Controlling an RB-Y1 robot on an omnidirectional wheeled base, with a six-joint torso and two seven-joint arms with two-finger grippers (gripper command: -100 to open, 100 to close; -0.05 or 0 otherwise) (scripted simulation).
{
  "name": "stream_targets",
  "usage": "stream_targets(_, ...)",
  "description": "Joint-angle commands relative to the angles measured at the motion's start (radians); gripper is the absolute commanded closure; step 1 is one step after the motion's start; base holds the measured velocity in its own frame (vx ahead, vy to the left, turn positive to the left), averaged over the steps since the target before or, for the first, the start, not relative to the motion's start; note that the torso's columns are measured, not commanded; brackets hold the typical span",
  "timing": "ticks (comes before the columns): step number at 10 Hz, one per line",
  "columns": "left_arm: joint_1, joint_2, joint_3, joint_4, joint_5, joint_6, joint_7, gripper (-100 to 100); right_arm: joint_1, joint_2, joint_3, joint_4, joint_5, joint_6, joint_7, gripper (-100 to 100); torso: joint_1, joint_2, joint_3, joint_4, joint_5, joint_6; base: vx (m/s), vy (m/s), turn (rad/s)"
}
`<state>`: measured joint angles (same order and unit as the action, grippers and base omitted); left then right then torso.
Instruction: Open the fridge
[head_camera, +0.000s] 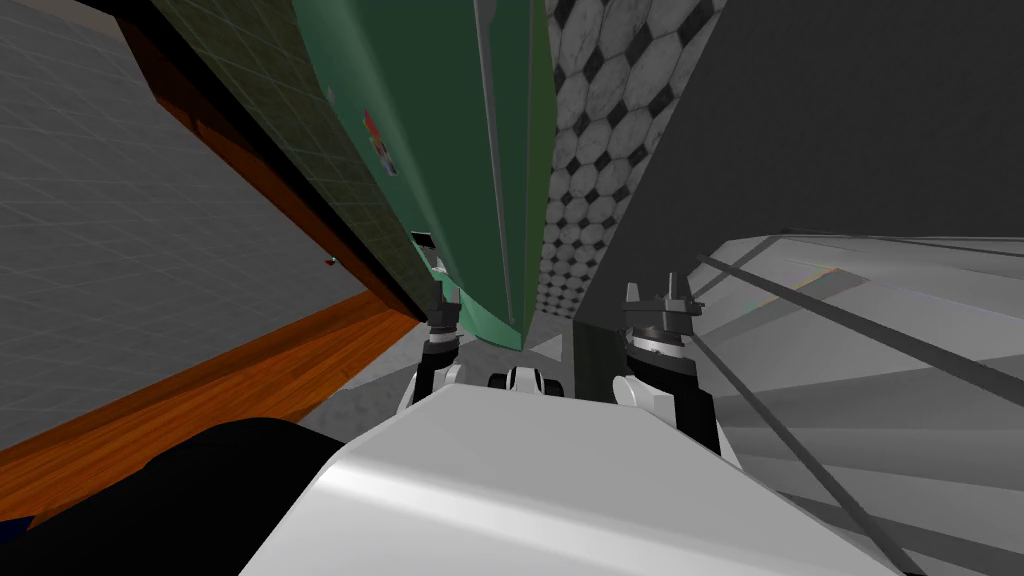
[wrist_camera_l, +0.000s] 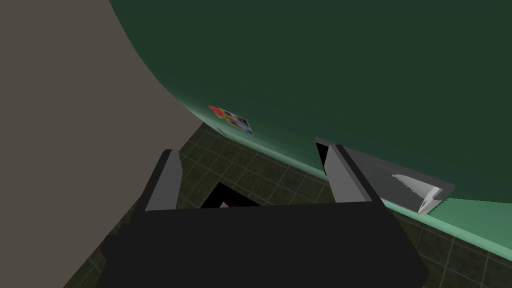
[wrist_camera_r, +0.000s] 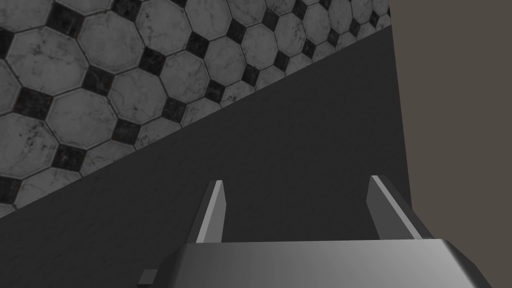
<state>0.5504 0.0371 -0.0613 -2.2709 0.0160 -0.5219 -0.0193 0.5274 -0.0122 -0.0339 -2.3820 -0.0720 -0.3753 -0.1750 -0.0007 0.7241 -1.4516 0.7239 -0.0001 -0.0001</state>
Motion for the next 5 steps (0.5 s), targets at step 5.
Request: stream_targets(5,0.042,0.103,0.015,0.0,0.094,0.101,0.052,-100,0.0,0.0,0.0,0.0,0.0,0.0,0.0,0,0.0,0.014,-0.024,0.014,0.0,0.0,0.078,-0.101,0.071)
